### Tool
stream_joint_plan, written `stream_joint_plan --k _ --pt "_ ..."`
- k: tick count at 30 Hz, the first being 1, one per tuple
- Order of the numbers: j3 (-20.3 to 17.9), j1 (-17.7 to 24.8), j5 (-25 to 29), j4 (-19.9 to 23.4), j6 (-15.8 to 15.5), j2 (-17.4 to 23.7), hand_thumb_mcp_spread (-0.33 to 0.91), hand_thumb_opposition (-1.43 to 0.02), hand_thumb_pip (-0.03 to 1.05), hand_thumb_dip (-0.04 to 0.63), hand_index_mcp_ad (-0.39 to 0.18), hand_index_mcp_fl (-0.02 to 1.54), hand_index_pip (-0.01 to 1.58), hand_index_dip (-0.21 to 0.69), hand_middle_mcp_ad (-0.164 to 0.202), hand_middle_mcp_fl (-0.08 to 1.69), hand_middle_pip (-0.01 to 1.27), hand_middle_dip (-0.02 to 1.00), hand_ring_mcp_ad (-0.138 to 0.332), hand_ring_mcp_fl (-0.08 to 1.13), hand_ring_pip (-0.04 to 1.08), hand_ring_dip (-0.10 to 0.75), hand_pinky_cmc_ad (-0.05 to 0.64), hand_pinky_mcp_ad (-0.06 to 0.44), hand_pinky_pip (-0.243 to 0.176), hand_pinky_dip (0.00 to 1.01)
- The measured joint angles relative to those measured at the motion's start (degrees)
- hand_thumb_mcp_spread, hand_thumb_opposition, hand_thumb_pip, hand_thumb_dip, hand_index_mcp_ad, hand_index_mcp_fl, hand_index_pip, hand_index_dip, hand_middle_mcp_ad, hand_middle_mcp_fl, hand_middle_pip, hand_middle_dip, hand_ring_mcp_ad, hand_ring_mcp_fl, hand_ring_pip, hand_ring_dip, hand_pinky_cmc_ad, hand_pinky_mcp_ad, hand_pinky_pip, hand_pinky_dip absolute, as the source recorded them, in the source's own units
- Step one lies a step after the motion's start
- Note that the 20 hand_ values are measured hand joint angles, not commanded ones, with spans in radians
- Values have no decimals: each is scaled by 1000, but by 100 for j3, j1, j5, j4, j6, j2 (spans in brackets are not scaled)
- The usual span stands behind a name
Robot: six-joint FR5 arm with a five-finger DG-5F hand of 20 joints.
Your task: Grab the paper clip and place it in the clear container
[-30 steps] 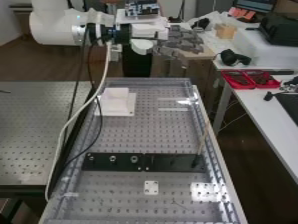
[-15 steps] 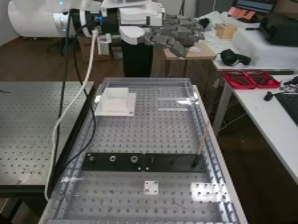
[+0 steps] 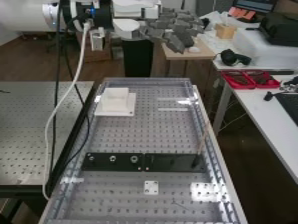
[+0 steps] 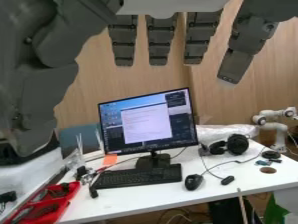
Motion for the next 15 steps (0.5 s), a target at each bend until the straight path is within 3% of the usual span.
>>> stream_joint_plan --k 15 --pt "65 -116 -233 41 126 -98 234 -714 415 101 -119 66 108 126 38 3 127 188 141 3 113 87 396 311 -140 677"
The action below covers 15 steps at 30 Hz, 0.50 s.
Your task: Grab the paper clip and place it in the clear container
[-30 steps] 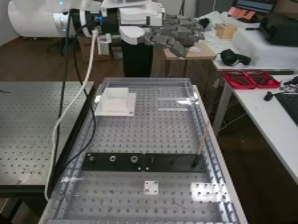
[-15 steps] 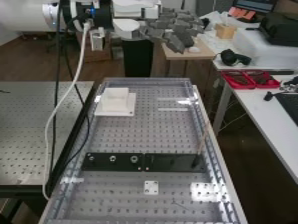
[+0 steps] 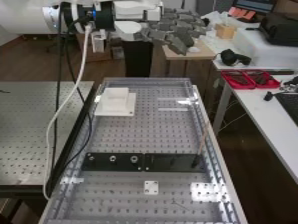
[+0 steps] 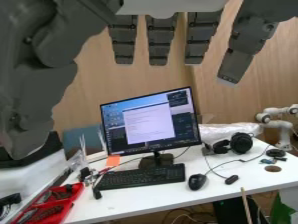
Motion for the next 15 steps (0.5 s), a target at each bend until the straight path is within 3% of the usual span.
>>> stream_joint_plan --k 15 --pt "-37 -42 -78 8 -38 19 234 -714 415 101 -122 66 105 126 38 3 127 188 143 3 115 87 396 311 -140 675"
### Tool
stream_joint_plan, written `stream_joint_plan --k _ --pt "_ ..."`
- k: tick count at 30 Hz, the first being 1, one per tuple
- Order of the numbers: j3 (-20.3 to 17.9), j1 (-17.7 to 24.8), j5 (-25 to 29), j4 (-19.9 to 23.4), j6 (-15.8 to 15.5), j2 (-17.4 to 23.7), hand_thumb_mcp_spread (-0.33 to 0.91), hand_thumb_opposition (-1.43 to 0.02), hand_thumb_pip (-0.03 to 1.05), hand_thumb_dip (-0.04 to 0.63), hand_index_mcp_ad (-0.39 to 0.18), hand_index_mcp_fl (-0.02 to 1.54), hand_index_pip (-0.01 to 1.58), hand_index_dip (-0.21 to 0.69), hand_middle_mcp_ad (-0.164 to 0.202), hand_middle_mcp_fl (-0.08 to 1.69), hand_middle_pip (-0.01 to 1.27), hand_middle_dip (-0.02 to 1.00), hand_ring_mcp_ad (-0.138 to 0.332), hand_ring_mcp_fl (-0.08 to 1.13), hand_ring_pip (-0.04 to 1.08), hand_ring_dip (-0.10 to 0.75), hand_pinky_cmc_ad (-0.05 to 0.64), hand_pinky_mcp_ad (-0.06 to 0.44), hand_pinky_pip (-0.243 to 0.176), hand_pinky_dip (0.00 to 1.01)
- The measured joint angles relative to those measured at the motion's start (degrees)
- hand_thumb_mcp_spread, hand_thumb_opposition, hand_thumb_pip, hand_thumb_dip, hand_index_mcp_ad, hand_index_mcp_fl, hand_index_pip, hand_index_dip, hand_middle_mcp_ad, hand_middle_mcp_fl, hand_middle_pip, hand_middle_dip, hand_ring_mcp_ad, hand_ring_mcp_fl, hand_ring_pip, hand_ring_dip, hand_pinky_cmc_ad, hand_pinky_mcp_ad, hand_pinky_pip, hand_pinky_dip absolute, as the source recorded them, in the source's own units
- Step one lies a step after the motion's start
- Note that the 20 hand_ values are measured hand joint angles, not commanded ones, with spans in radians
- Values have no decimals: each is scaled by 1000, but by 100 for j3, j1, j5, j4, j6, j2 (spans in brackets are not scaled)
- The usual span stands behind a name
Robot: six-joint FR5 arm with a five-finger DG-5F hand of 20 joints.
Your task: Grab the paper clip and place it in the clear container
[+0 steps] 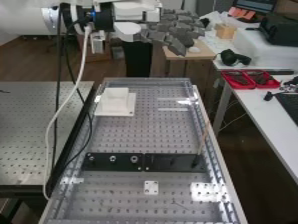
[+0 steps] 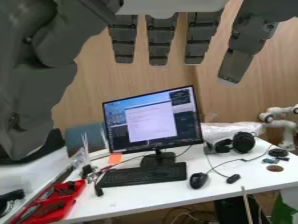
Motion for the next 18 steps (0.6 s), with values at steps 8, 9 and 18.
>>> stream_joint_plan --k 8,9,18 --pt "-29 8 -24 56 -30 31 234 -714 412 98 -122 66 105 127 38 3 127 188 143 3 115 87 396 311 -140 670" --pt "-29 10 -26 60 -32 32 234 -714 412 98 -122 66 108 127 38 3 127 188 143 3 115 87 396 311 -140 670" --pt "-4 35 0 16 -46 26 237 -716 410 98 -112 66 105 127 37 3 127 188 141 3 115 87 396 311 -140 670"
